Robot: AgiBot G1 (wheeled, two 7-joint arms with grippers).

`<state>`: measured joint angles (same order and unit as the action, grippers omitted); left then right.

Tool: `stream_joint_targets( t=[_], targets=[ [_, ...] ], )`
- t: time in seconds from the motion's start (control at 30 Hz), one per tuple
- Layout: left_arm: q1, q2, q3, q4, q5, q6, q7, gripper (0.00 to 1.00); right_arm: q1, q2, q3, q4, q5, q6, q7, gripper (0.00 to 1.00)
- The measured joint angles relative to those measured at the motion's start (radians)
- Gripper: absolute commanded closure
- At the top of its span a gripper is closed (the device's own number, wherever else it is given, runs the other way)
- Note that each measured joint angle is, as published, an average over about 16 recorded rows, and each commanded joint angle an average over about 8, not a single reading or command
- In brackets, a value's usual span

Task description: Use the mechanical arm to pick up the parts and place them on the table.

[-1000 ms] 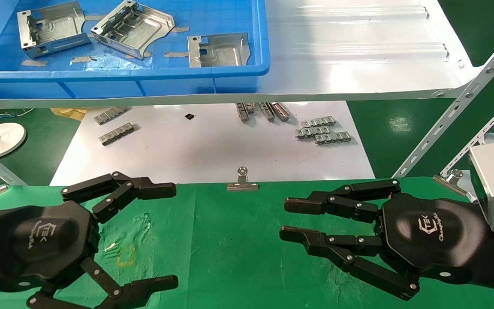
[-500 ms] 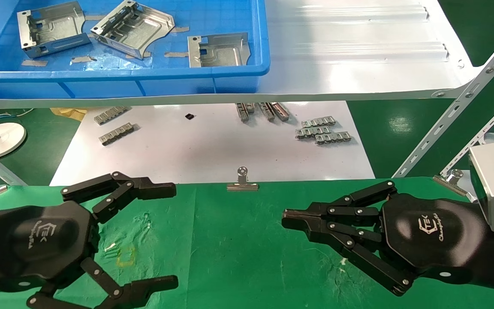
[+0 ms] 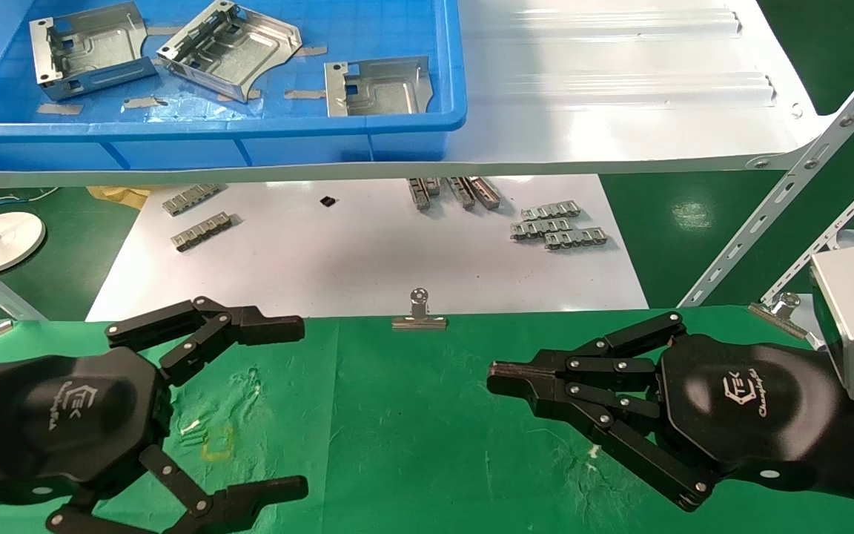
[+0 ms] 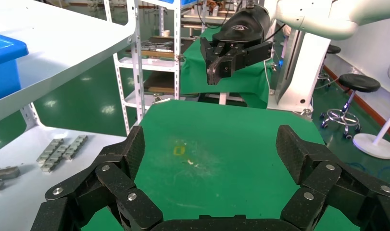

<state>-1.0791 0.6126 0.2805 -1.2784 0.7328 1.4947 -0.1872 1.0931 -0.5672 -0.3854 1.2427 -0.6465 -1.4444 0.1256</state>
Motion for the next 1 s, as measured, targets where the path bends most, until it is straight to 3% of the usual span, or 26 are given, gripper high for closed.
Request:
stream_joint_targets(
  t=[0.47, 0.7, 0.73, 0.97, 1.0],
  targets=[
    [-0.001, 0.000, 0.000, 0.000, -0.002, 0.000, -0.002, 0.00, 0.000, 0.000, 0.000, 0.000, 0.000, 0.000, 0.000, 1.00],
    [-0.049, 0.009, -0.006, 0.018, 0.003, -0.012, -0.005, 0.00, 0.000, 0.000, 0.000, 0.000, 0.000, 0.000, 0.000, 0.99],
    [-0.064, 0.013, -0.006, 0.024, 0.009, -0.017, -0.003, 0.00, 0.000, 0.000, 0.000, 0.000, 0.000, 0.000, 0.000, 0.91],
    [-0.250, 0.076, 0.015, 0.149, 0.111, -0.066, 0.029, 0.00, 0.000, 0.000, 0.000, 0.000, 0.000, 0.000, 0.000, 0.04],
    [-0.288, 0.092, 0.023, 0.182, 0.136, -0.077, 0.037, 0.00, 0.000, 0.000, 0.000, 0.000, 0.000, 0.000, 0.000, 0.00]
  ],
)
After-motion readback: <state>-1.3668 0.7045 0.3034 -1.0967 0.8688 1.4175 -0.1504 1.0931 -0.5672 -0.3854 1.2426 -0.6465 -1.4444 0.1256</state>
